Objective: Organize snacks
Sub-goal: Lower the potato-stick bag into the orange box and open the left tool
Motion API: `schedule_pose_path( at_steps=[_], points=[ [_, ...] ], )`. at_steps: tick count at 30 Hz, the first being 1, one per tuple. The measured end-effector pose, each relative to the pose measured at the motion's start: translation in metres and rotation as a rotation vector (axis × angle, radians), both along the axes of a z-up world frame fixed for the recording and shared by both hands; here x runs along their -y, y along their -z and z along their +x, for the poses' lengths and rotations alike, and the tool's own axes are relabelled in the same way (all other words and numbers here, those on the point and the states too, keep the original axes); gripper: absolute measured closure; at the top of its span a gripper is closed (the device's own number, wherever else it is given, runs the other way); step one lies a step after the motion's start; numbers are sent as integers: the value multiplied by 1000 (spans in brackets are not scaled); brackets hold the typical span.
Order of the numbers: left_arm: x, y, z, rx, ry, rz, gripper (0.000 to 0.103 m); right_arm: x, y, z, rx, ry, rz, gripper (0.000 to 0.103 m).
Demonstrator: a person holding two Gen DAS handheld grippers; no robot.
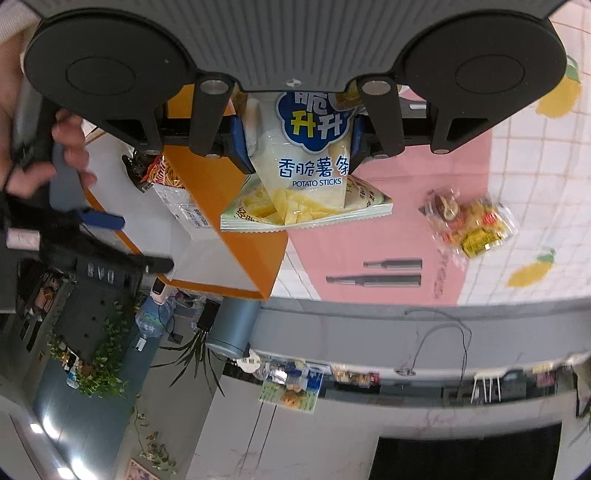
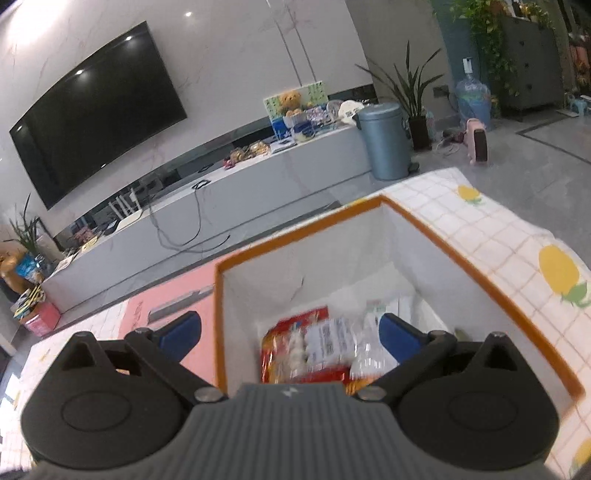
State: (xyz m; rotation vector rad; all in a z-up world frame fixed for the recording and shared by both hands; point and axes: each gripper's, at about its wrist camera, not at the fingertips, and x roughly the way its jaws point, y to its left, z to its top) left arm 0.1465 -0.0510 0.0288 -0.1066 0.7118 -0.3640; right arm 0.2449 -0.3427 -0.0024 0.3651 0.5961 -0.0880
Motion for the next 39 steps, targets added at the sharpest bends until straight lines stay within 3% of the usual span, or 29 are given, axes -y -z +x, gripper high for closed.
schedule_pose_path(
  at_steps=[5,14,17,21,28,39],
  points=[
    [6,-16,-6,27,-14,-3,46,-6,-8,-29,-1,-7,-160,3],
    [32,-28,8,9,-40,-30,46,20,-28,-45,28,8,-188,3],
    [45,-27,18,34,-94,-26,46,38,-26,-42,24,35,-159,3],
    [68,-21,35,56,-77,31,46,60,-20,-43,-6,107,-98,3],
    [110,-19,71,-7,-35,-39,46,80,-19,-48,-18,128,-81,3],
    [201,14,130,-95,41,-42,45,116,-10,-53,-68,233,-29,3]
  ],
)
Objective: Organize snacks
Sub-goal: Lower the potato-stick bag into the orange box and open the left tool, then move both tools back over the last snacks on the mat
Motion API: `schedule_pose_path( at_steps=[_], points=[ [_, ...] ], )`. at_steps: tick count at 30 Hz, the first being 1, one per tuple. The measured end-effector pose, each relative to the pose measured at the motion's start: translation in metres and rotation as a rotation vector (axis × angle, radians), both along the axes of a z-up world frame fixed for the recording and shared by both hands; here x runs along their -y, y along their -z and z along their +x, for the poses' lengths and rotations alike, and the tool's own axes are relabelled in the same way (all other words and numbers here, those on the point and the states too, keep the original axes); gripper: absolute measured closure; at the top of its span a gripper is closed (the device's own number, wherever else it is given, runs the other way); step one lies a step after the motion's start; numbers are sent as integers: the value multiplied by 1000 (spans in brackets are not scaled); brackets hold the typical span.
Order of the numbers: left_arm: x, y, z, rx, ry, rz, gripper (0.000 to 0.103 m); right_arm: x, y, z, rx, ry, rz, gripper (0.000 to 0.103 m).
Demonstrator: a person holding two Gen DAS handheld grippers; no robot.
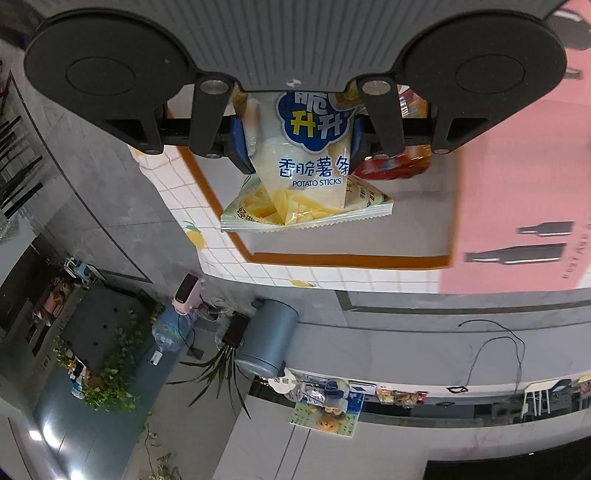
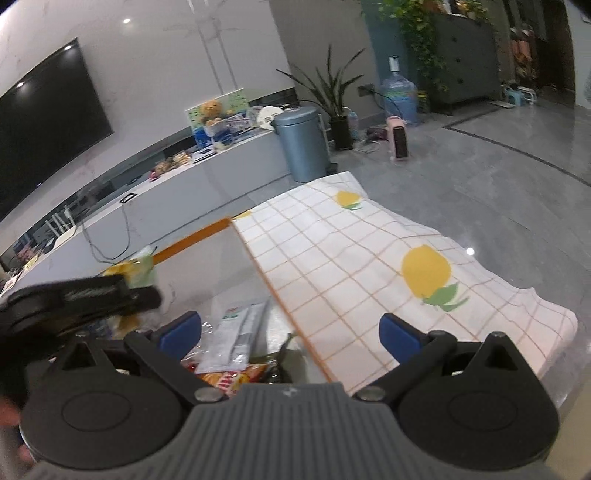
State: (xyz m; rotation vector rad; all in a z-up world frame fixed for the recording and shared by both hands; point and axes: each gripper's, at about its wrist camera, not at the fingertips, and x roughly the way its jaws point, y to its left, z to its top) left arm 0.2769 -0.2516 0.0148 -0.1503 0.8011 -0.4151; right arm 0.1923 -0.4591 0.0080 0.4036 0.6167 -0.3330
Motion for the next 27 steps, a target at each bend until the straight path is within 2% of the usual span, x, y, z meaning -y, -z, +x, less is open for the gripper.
schedule_pose_path(
  at_steps=[2,4,5,7,9,11,16,21,27],
  points=[
    [8,6,7,-5,-17,15,41,6,1,-2,0,19,4,3],
    [12,13,14,-32,-4,-6,19,11,1,-5,3,40,7,3],
    [14,15,16,-54,16,-27,15,13,0,-6,7,52,12,3],
    [14,16,18,-65,-2,-35,15,16,0,-8,19,65,25,3],
    [8,12,13,-26,-41,-35,15,18,-2,-10,29,66,34,3],
    [0,8,7,-3,-19,-55,15,19,-2,-11,30,67,34,3],
    [-18,-6,-12,-5,-4,-44,15,10,-4,-11,33,45,17,3],
    [-47,-36,-43,103,-19,21,15,-10,-8,-1,58,-20,-19,3],
    [-93,-63,-84,175,-99,45,15,-44,-15,2,158,-131,-41,3]
  ],
)
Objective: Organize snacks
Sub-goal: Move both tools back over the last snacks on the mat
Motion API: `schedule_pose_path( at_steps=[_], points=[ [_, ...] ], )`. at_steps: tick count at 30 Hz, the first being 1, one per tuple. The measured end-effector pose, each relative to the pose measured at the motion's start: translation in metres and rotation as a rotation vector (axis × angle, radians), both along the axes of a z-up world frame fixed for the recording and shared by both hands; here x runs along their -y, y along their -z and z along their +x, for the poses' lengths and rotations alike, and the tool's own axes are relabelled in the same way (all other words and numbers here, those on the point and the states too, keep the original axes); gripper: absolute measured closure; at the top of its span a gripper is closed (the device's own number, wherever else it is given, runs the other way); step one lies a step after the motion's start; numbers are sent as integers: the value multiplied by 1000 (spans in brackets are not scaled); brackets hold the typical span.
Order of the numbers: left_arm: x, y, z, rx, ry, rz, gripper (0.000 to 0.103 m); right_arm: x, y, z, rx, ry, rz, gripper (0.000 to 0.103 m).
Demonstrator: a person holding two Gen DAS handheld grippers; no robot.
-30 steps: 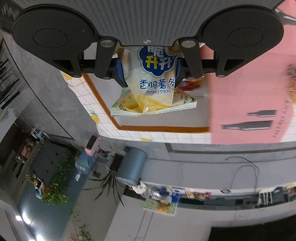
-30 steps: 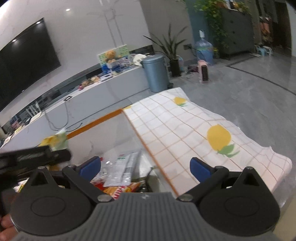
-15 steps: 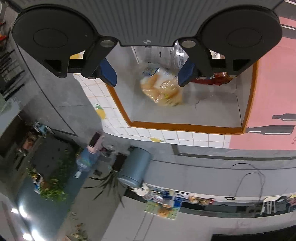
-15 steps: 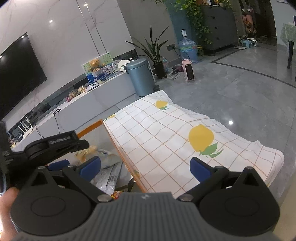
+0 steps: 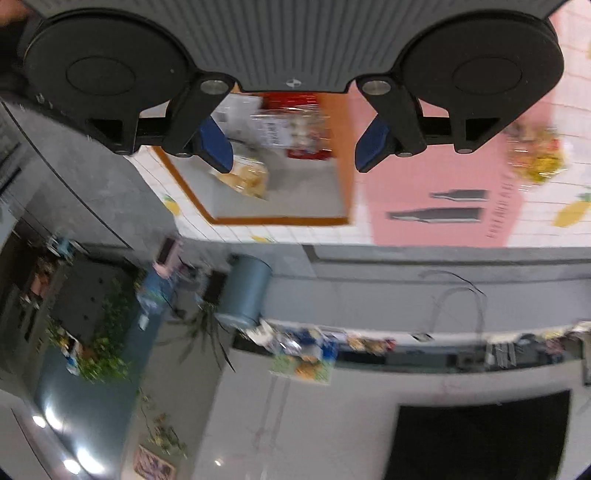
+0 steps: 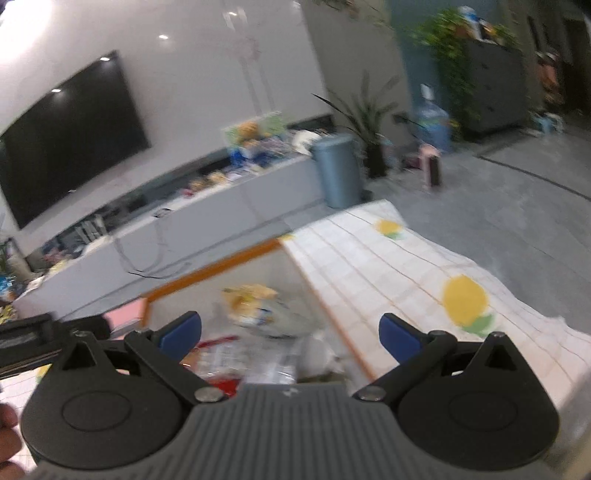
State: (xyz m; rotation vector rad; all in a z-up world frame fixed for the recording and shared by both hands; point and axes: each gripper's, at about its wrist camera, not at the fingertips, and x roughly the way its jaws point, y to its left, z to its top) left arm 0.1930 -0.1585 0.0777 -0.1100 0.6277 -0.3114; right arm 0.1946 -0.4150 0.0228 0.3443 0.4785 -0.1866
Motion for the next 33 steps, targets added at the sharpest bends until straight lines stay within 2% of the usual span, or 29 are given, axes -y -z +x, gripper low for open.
schedule_pose_path(
  at_steps=[3,7,15,19,25,30,33],
  points=[
    [-24,-7,-15,19,-31,12,15,-15,-1,0,55,-37,0,3],
    [-50,-7,-30,27,-68,10,15,-36,8,2,92,-51,79,3],
    [-105,2,-46,-16,-213,-10,15,-101,16,-4,197,-235,132,3],
    [-133,7,-58,-35,-259,-10,15,-122,20,-10,214,-301,104,3],
    [-163,18,-72,-48,-276,-10,15,-145,27,-30,244,-365,53,3],
    [-186,37,-78,-68,-282,-44,15,-175,42,-43,216,-401,-61,3],
    [-191,49,-78,-68,-248,-31,15,-187,51,-45,198,-406,-99,3]
  ],
)
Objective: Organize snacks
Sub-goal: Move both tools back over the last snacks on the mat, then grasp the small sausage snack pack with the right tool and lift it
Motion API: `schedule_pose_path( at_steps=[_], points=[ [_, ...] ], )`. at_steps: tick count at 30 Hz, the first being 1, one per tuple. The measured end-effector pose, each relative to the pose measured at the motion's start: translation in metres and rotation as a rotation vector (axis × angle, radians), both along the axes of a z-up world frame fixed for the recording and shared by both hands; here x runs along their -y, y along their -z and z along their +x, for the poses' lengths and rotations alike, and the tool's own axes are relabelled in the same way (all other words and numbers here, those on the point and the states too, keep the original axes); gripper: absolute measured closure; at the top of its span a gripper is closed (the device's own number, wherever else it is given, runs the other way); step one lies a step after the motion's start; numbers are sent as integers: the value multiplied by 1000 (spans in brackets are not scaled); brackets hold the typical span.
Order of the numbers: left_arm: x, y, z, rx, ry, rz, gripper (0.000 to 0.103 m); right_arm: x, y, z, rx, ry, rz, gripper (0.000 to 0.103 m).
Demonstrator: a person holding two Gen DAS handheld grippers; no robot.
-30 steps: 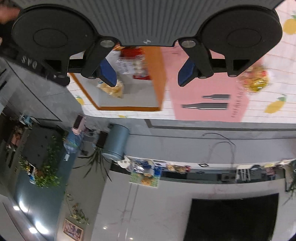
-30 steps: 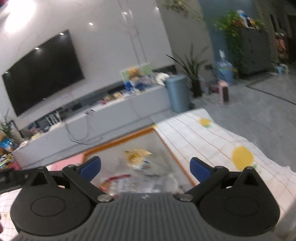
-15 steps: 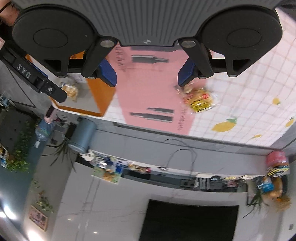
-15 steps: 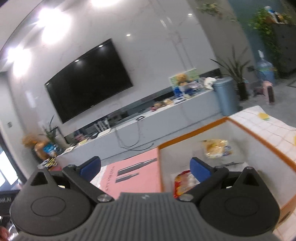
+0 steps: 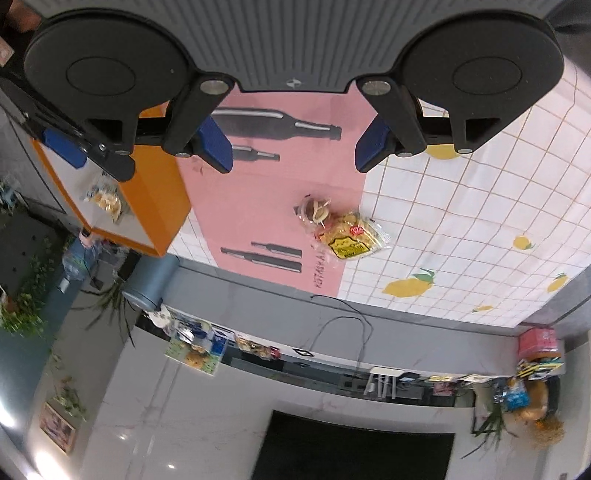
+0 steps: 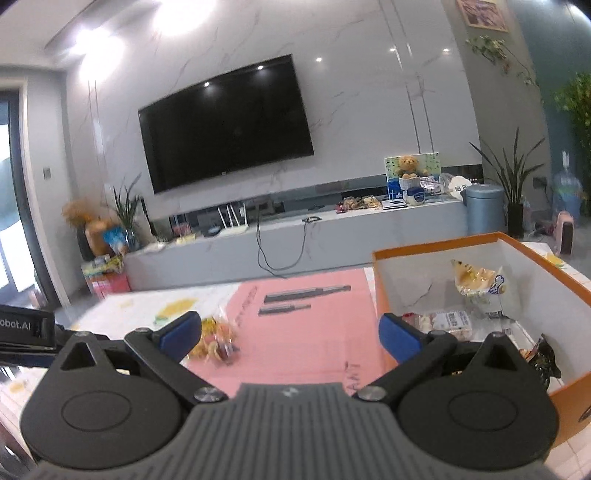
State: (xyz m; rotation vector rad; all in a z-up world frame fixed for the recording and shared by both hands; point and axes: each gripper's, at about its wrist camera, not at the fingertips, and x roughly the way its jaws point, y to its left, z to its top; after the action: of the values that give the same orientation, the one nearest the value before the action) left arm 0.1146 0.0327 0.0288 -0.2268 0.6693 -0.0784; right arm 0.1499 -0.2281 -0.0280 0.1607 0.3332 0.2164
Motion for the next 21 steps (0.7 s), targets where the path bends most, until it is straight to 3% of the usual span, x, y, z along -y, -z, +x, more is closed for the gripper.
schedule_pose_path(
  at_steps=[5,10,21],
  points=[
    [-1,8,-2,64,47,107,15,-13,14,6,-30,9,-47,3],
    [-25,17,11,50,33,55,15,-24,23,13,-33,6,-71,3],
    [-58,27,33,-16,-34,38,15,-49,44,44,-82,-25,-96,3]
  ],
)
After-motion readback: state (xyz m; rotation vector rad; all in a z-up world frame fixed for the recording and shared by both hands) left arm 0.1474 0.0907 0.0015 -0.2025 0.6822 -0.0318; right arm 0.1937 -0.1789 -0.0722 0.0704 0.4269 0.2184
